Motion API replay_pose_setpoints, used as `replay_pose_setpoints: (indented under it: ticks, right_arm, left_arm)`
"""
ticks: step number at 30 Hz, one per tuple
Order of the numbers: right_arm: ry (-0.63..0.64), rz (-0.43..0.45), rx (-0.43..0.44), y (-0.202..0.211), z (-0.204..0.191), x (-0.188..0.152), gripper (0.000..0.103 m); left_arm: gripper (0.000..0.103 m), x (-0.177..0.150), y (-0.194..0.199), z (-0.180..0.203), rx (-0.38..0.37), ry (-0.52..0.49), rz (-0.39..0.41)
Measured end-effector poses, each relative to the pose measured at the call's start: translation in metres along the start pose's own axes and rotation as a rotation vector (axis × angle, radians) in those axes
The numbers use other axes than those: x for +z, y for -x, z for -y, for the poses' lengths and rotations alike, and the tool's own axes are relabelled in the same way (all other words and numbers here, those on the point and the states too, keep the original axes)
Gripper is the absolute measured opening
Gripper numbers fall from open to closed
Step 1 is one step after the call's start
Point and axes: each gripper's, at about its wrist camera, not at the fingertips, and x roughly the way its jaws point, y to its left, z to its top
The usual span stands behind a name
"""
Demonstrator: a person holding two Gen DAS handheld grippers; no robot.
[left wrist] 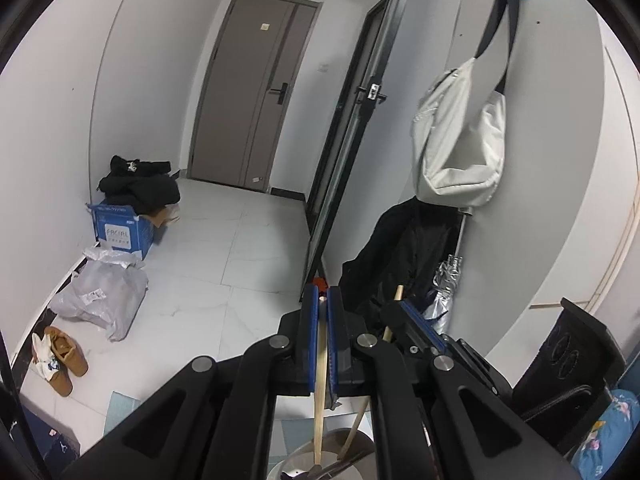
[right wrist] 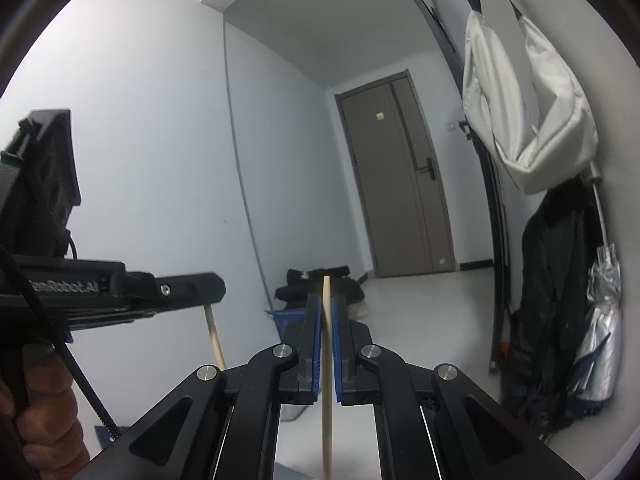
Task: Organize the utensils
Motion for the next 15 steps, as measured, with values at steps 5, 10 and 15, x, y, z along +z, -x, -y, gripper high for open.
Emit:
replay_pose_setpoints:
  ticks: [5, 10, 15]
  right_arm:
    - [0.024, -0.005, 0.009, 0.010, 0.000, -0.001, 0.004]
    - [0.049, -0.038, 0.029, 0.022, -0.003, -0.009, 0.004]
    - [0.073, -0.100, 0.041, 0.029, -0.006, -0.016, 0.004]
  left_arm:
    - [0.001, -0.007, 0.002, 0.002, -0.003, -0.043, -0.005]
    - [0.001, -0.014, 0.008, 0.004, -0.019, -0.081, -0.019]
    - [0.001, -0.020, 0.005, 0.002, 0.000, -0.058, -0.105]
